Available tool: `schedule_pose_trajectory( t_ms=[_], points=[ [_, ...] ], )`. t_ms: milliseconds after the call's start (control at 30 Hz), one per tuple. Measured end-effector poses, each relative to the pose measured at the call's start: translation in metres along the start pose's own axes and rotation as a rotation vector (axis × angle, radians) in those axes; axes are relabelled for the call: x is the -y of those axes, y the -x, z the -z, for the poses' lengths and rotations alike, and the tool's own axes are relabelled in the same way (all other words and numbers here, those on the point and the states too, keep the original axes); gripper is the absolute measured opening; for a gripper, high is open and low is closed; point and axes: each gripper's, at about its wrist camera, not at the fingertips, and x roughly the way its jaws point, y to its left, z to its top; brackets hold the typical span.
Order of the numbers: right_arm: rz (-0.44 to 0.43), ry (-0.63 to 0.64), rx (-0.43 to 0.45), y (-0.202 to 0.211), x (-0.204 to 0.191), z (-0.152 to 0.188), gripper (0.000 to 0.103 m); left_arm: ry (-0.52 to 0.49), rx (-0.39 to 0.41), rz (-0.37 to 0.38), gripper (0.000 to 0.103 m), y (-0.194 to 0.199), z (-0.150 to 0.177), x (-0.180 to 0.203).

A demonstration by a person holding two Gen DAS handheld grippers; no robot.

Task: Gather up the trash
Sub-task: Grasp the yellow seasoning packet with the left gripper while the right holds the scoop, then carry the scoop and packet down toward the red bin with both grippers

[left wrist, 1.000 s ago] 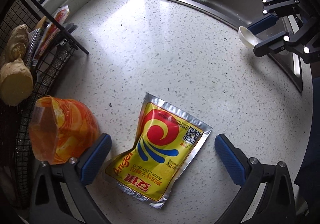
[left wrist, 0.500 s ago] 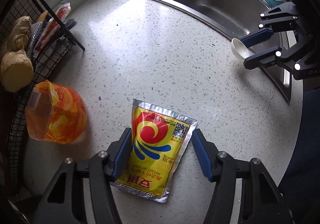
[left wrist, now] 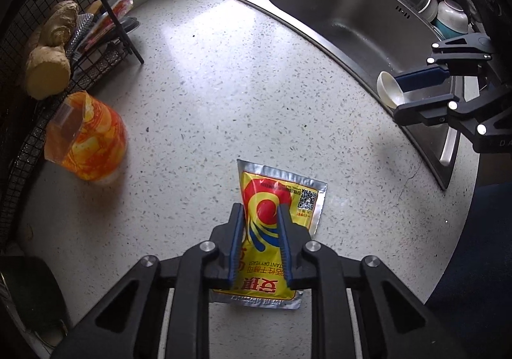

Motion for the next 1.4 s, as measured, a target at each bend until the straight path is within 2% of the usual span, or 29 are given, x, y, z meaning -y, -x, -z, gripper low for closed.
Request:
schedule_pose_trajectory(
  t_ms=[133, 400, 500, 800, 833, 867, 1033, 1400],
  points=[
    [0.002, 0.010, 0.015, 0.009, -0.006, 0.010, 0.028, 0.035, 0.015, 0.011, 0.015, 0.003, 0.003, 0.016],
    [-0.002, 0.007, 0.042, 0.027, -0.015, 0.030, 0.028, 0.061, 0.005, -0.015, 0.012, 0.020, 0.022, 0.055],
    [-0.002, 0.009, 0.059, 0.034, -0.018, 0.037, 0.028, 0.070, 0.004, -0.004, 0.012, 0.016, 0.010, 0.055],
    [-0.014, 0.013, 0.105, 0.059, -0.025, 0.069, 0.028, 0.075, 0.016, -0.038, 0.009, 0.039, 0.015, 0.114],
    [-0.013, 0.013, 0.110, 0.062, -0.026, 0.073, 0.028, 0.076, 0.021, -0.044, 0.006, 0.042, 0.016, 0.123],
    [-0.015, 0.014, 0.114, 0.065, -0.026, 0.078, 0.028, 0.078, 0.022, -0.045, 0.001, 0.044, 0.017, 0.130],
    [-0.017, 0.026, 0.139, 0.086, -0.026, 0.114, 0.028, 0.098, 0.031, -0.084, 0.001, 0.050, 0.029, 0.176],
    [-0.015, 0.021, 0.191, 0.138, -0.009, 0.208, 0.028, 0.072, 0.053, -0.091, 0.001, 0.055, 0.043, 0.294]
  ],
)
